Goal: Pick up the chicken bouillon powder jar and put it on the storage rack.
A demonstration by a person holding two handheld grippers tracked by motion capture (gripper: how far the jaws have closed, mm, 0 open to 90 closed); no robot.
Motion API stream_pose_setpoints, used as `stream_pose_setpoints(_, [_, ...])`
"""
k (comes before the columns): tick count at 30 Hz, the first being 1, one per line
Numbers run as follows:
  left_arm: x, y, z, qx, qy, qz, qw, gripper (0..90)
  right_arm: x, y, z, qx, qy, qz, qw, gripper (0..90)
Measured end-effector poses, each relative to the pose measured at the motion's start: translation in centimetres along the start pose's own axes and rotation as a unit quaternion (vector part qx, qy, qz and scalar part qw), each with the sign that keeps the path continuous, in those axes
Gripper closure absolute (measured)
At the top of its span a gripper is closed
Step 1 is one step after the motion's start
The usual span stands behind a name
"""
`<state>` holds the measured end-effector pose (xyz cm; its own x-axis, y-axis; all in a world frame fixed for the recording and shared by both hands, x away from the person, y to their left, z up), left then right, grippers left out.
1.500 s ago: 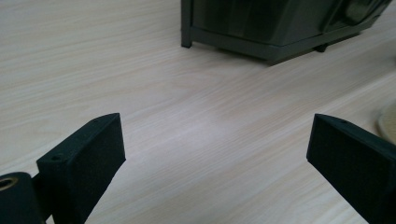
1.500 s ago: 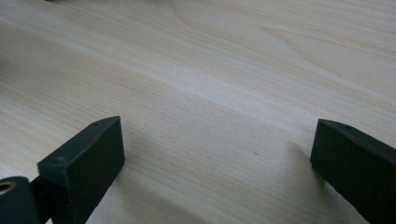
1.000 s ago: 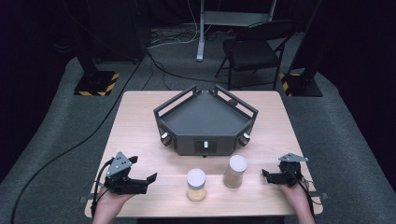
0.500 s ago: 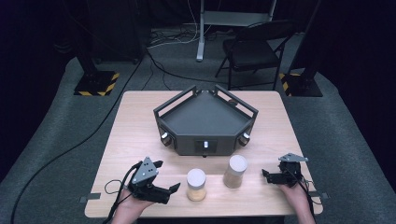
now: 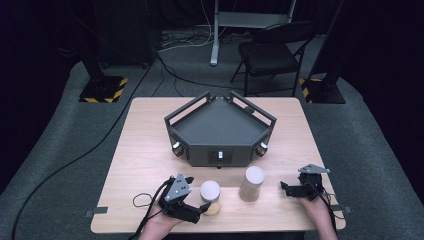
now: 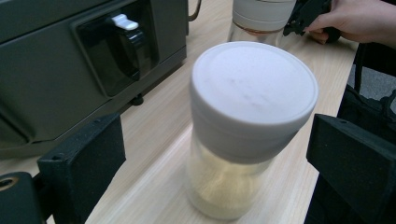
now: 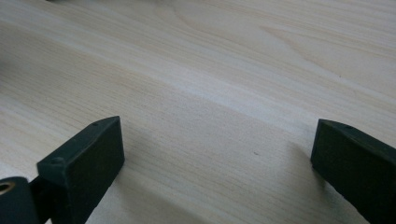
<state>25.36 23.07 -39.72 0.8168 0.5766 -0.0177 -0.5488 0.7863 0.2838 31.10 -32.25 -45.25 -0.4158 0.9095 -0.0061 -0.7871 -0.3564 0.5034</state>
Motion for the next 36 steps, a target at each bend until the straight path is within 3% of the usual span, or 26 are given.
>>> stream_pose_setpoints(12, [-1.0,-2.6,-1.7,-0.02,0.009,0.006,0.9997,5.2,0.0,0.0,0.0,0.0,0.0,0.0,1.0,1.9])
stream_pose_setpoints(18, [-1.0,-3.7,-2.3,-0.033,0.012,0.007,0.9994,10.7,0.0,0.0,0.0,0.0,0.0,0.0,1.0,1.9])
stream_pose_setpoints(25, [-0.5,-5.0,-3.0,-0.045,0.012,-0.021,0.9987,30.6,0.0,0.0,0.0,0.0,0.0,0.0,1.0,1.9])
stream_pose_setpoints(26, [-0.7,-5.1,-3.0,-0.046,0.005,-0.017,0.9988,33.4,0.0,0.0,0.0,0.0,0.0,0.0,1.0,1.9])
stream_pose_setpoints(27, [-0.7,-5.1,-3.0,-0.046,0.005,-0.017,0.9988,34.1,0.0,0.0,0.0,0.0,0.0,0.0,1.0,1.9])
stream_pose_setpoints(28, [-1.1,-5.1,-2.9,-0.047,-0.008,-0.011,0.9988,35.0,0.0,0.0,0.0,0.0,0.0,0.0,1.0,1.9])
stream_pose_setpoints(30, [-1.1,-5.1,-2.7,-0.043,-0.008,-0.01,0.999,35.4,0.0,0.0,0.0,0.0,0.0,0.0,1.0,1.9])
stream_pose_setpoints(35, [-0.4,-5.0,-2.3,-0.041,0.015,-0.013,0.999,35.5,0.0,0.0,0.0,0.0,0.002,0.001,1.0,1.9])
stream_pose_setpoints(36, [-0.5,-4.9,-2.1,-0.043,0.011,-0.009,0.999,35.5,0.0,0.0,0.0,0.0,0.002,0.001,1.0,1.9])
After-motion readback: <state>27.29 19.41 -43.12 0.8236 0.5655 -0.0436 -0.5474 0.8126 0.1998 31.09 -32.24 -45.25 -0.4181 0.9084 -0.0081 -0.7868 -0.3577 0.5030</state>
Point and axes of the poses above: each handheld gripper's, and its own axes: y roughly backward along the jaws, z roughly out of its top, x roughly to its left, the point moved 3 cm from there along -y, roughly forward along the jaws, and after that the axes turned 13 degrees about -x, right-handed, at the moved point
